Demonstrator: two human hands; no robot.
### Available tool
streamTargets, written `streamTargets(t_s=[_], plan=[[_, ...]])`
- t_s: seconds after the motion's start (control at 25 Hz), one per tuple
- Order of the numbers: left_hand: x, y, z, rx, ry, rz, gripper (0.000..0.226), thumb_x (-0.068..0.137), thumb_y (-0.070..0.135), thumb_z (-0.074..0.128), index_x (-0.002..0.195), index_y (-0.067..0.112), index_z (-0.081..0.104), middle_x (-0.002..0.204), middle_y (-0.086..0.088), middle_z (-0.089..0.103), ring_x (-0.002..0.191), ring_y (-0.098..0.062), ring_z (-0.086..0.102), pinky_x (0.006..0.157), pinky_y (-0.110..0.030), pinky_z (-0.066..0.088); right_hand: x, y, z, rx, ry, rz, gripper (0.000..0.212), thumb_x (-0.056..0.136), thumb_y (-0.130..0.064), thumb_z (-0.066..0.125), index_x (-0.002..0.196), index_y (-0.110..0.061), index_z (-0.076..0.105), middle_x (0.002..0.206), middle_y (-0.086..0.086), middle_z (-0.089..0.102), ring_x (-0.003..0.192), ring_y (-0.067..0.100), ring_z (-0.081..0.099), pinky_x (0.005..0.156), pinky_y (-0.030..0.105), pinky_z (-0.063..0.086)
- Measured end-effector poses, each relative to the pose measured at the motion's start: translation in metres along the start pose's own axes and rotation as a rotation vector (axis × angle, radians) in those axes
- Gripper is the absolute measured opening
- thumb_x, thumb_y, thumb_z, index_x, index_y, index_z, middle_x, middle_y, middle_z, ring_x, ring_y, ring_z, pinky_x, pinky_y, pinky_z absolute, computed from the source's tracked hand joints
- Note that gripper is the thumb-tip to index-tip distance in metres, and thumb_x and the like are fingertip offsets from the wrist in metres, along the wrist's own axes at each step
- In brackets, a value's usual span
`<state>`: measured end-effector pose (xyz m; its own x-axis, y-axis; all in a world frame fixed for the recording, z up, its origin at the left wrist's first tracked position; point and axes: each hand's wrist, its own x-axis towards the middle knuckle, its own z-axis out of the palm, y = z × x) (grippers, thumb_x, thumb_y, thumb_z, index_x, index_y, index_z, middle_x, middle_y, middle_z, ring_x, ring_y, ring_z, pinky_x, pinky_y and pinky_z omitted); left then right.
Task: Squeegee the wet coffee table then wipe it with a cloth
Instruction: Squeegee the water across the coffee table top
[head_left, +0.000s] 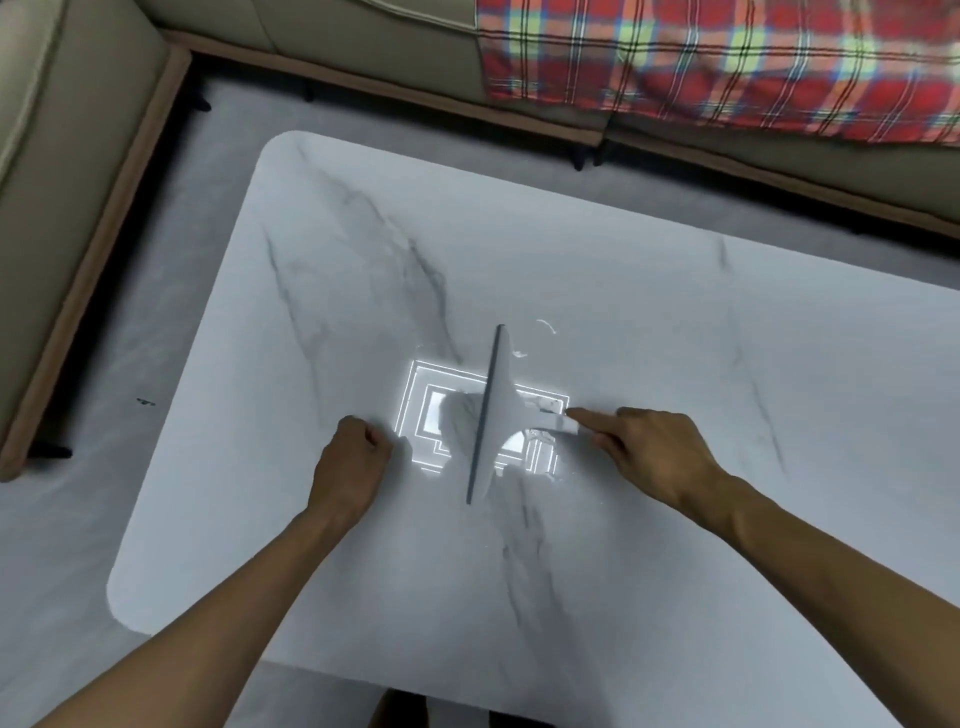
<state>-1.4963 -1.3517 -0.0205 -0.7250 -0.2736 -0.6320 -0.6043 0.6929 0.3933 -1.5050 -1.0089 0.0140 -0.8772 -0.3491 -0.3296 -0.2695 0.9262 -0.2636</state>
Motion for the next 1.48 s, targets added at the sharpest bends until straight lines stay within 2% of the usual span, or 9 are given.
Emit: streamTargets(t_s=[0.28, 0.44, 0.6, 0.72, 0.92, 1.16, 1.28, 1.36, 1.48], plan=[[0.013, 0.07, 0.037, -0.059, 0.044, 0.012, 0.014, 0.094, 0.015, 0.038, 0.08, 0.013, 0.042, 0.09, -0.011, 0.058, 0.065, -0.018, 0.052, 0.051, -0.027, 0.033, -0.05, 0.063, -0.046, -0.096, 0.03, 0.16, 0.043, 0.094, -0.051, 0.023, 0.13, -0.054, 0.047, 0.06, -0.01, 0.048, 0.053, 0.018, 0.057, 0.044, 0.025, 0.033], [0.021, 0.06, 0.018, -0.18, 0.181, -0.092, 0.01, 0.091, 0.011, 0.044, 0.098, 0.017, 0.042, 0.093, -0.008, 0.058, 0.08, -0.028, 0.056, 0.067, -0.033, 0.044, 0.033, 0.013, -0.044, -0.03, -0.013, -0.129, 0.037, 0.098, -0.05, 0.027, 0.132, -0.057, 0.041, 0.075, -0.014, 0.057, 0.07, 0.02, 0.064, 0.052, 0.024, 0.038], [0.029, 0.027, -0.011, -0.196, 0.186, -0.197, 0.017, 0.088, 0.012, 0.047, 0.103, 0.016, 0.04, 0.096, -0.007, 0.056, 0.084, -0.031, 0.058, 0.069, -0.035, 0.046, 0.111, -0.068, -0.012, -0.127, -0.143, -0.465, 0.039, 0.102, -0.039, 0.034, 0.137, -0.056, 0.036, 0.096, -0.005, 0.064, 0.093, 0.023, 0.061, 0.062, 0.028, 0.032], [0.034, 0.013, -0.02, -0.2, 0.161, -0.226, 0.018, 0.088, 0.018, 0.05, 0.103, 0.016, 0.041, 0.094, -0.006, 0.056, 0.084, -0.031, 0.057, 0.068, -0.036, 0.045, 0.142, -0.097, 0.0, -0.223, -0.202, -0.535, 0.043, 0.102, -0.032, 0.035, 0.138, -0.054, 0.035, 0.105, -0.005, 0.063, 0.1, 0.023, 0.061, 0.062, 0.029, 0.032], [0.033, 0.026, -0.008, -0.142, 0.089, -0.125, 0.015, 0.089, 0.006, 0.042, 0.099, 0.017, 0.039, 0.087, -0.005, 0.055, 0.079, -0.028, 0.055, 0.059, -0.03, 0.037, 0.137, -0.043, -0.019, -0.126, -0.111, -0.338, 0.037, 0.1, -0.045, 0.034, 0.135, -0.057, 0.037, 0.092, -0.004, 0.064, 0.088, 0.02, 0.063, 0.062, 0.028, 0.034], [0.027, 0.075, 0.022, -0.149, 0.019, -0.057, 0.013, 0.088, 0.002, 0.038, 0.095, 0.013, 0.039, 0.093, -0.009, 0.053, 0.071, -0.019, 0.048, 0.053, -0.025, 0.034, 0.051, 0.073, -0.056, -0.105, -0.07, 0.191, 0.041, 0.098, -0.052, 0.02, 0.136, -0.057, 0.035, 0.088, -0.009, 0.065, 0.084, 0.022, 0.064, 0.062, 0.03, 0.038], [0.024, 0.093, 0.033, -0.024, -0.017, 0.026, 0.021, 0.089, 0.0, 0.047, 0.11, 0.004, 0.048, 0.123, -0.019, 0.048, 0.099, -0.032, 0.054, 0.077, -0.036, 0.048, 0.022, 0.089, -0.072, -0.039, -0.022, 0.38, 0.04, 0.099, -0.054, 0.019, 0.129, -0.049, 0.044, 0.088, -0.006, 0.069, 0.082, 0.03, 0.063, 0.066, 0.036, 0.046], [0.026, 0.098, 0.035, 0.091, -0.084, 0.043, 0.032, 0.091, 0.004, 0.051, 0.122, -0.002, 0.047, 0.139, -0.021, 0.037, 0.122, -0.039, 0.046, 0.097, -0.043, 0.045, 0.043, 0.082, -0.08, 0.099, 0.04, 0.424, 0.039, 0.101, -0.046, 0.023, 0.131, -0.034, 0.045, 0.091, 0.005, 0.068, 0.085, 0.038, 0.061, 0.072, 0.041, 0.047], [0.03, 0.103, 0.027, 0.159, -0.202, 0.025, 0.033, 0.096, 0.018, 0.046, 0.123, 0.0, 0.042, 0.14, -0.021, 0.041, 0.133, -0.038, 0.039, 0.1, -0.039, 0.039, 0.108, 0.059, -0.088, 0.246, 0.09, 0.404, 0.037, 0.102, -0.022, 0.031, 0.139, -0.018, 0.036, 0.105, 0.021, 0.064, 0.097, 0.046, 0.057, 0.08, 0.044, 0.045]])
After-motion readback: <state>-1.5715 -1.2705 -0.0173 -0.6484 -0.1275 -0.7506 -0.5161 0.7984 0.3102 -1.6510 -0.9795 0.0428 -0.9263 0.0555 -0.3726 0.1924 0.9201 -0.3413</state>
